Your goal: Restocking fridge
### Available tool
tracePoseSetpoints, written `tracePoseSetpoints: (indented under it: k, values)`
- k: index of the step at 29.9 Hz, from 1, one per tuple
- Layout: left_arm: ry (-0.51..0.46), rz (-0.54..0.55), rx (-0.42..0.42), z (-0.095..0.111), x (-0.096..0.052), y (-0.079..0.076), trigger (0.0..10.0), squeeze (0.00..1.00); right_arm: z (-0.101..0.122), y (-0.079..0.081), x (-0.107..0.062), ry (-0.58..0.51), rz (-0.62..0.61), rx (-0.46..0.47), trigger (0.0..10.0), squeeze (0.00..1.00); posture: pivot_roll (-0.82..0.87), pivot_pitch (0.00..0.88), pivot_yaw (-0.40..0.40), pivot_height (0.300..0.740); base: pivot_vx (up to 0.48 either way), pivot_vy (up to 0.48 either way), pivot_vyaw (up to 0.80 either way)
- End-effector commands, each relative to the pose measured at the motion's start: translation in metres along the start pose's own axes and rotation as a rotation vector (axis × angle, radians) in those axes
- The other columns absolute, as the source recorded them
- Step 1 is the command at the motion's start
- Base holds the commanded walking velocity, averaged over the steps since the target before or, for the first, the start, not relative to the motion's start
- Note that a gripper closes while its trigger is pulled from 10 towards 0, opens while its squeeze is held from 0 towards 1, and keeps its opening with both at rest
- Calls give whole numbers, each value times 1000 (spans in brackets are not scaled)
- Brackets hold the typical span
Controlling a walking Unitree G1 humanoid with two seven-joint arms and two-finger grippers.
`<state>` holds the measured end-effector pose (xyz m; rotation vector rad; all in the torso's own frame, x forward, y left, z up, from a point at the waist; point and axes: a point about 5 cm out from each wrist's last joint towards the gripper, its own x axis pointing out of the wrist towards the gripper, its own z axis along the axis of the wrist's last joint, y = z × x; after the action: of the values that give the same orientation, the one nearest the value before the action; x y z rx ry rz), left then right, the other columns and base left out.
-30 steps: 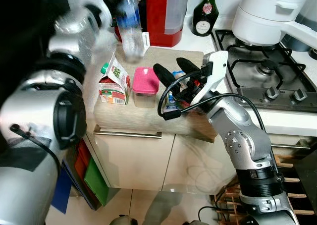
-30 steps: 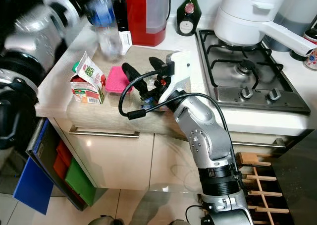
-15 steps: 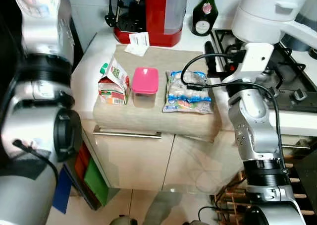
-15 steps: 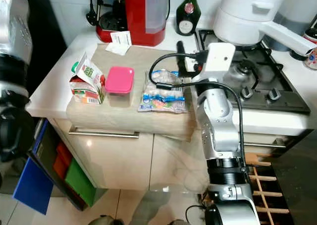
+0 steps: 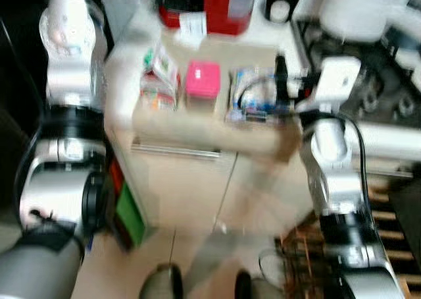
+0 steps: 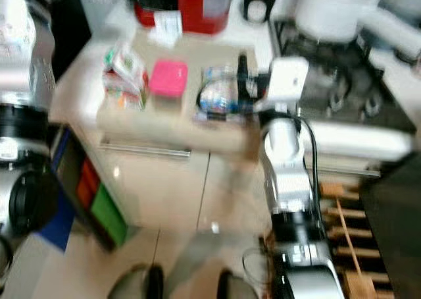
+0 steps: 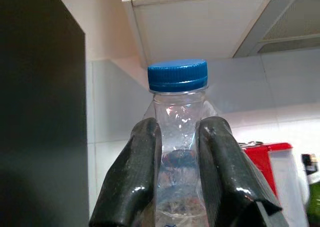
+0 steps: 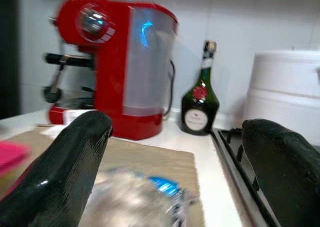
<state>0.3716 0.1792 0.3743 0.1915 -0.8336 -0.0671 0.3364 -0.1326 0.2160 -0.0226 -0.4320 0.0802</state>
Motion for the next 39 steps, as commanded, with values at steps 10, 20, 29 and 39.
tracePoseSetpoints:
  k: [10, 20, 29, 39]
  values:
    - [-59, -13, 13, 16, 3, -4, 10000, 0, 0, -1, -3, -23, -7, -26, 10000, 0, -75, 0, -22, 740, -339, 0, 0]
    - [-20, -27, -39, 8, -7, -14, 10000, 0, -7, -3, -6, 6, -16, -36, 10000, 0, -76, 0, -18, 740, -339, 0, 0]
    - [251, -70, -187, -38, -63, -44, 10000, 0, -24, -7, -18, 100, -9, -31, 10000, 0, -94, 0, 15, 740, -188, 0, 0]
    - [622, -174, -424, -81, -177, -87, 10000, 0, -49, -22, -45, 241, -52, -76, 10000, 0, -123, 0, 17, 740, 0, -111, 0]
